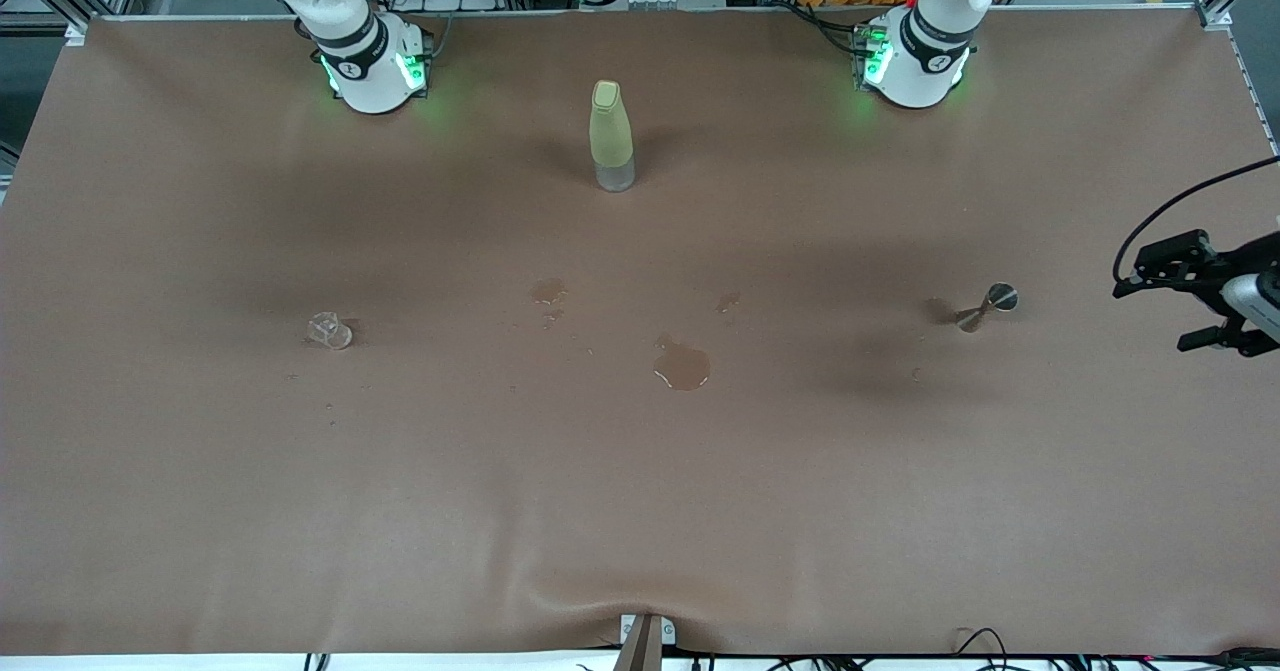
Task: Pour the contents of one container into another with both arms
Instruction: 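Lower the right gripper to the glass beaker while the left gripper reaches the jigger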
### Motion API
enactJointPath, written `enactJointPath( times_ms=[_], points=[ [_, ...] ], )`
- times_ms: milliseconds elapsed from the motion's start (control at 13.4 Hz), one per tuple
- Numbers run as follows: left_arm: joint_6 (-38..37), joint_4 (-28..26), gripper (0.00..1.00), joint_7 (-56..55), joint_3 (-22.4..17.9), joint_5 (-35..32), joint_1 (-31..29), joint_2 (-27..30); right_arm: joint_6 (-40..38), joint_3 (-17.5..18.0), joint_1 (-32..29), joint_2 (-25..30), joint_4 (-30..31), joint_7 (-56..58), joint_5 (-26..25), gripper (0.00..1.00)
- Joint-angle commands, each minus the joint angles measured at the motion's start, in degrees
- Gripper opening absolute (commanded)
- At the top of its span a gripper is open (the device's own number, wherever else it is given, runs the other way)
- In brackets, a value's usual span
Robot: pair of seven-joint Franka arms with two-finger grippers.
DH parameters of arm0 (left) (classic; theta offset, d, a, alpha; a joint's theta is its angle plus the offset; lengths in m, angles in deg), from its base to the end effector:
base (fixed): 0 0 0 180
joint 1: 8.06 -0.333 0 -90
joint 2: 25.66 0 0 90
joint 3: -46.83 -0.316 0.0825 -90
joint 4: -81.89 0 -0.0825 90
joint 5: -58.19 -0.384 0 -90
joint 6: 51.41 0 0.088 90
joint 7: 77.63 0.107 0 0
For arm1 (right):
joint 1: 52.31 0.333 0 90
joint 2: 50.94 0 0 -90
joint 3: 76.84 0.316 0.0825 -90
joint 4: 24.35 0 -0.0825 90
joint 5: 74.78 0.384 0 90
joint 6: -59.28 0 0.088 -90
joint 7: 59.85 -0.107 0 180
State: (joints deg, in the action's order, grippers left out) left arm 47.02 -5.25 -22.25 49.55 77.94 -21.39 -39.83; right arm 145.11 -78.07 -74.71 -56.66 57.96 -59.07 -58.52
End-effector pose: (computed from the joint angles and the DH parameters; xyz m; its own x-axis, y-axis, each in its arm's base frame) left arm 0.6280 0.0888 0.5194 0.7481 -0.6154 0.2482 -0.6631 -0.7080 0.2430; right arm 0.5427 -0.2021 0.6290 0.9286 -0.3697 -0.0317 -0.3635 -0.8891 -0.2782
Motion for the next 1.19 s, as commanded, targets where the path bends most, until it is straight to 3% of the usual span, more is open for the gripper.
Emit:
enactJointPath(
  times_ms=[0,223,447,744,1117],
  points=[
    [-0.78,0.22,1.00,13.82,0.36,7.21,-2.92,-2.34,-1.97,1.15,-2.47,-2.36,-1.89,-0.43,3.42,1.00],
    [-1.04,0.30,1.00,26.75,0.36,12.14,-5.29,-5.69,-4.17,1.06,-4.05,-4.99,-1.45,-0.34,7.46,1.00],
    [-6.13,0.13,1.00,39.40,0.36,17.15,-8.72,-9.29,-7.06,1.15,-5.28,-8.07,-1.19,-0.25,11.33,1.00],
    [-11.14,0.04,1.00,59.61,0.45,18.04,-9.87,-13.86,-9.27,1.06,-5.64,-11.76,1.09,-0.25,16.43,1.00],
    [-14.31,-2.77,1.00,69.83,0.45,18.13,-13.03,-19.04,-8.92,-1.92,-4.15,-13.17,9.34,-0.25,23.45,1.00]
  ],
)
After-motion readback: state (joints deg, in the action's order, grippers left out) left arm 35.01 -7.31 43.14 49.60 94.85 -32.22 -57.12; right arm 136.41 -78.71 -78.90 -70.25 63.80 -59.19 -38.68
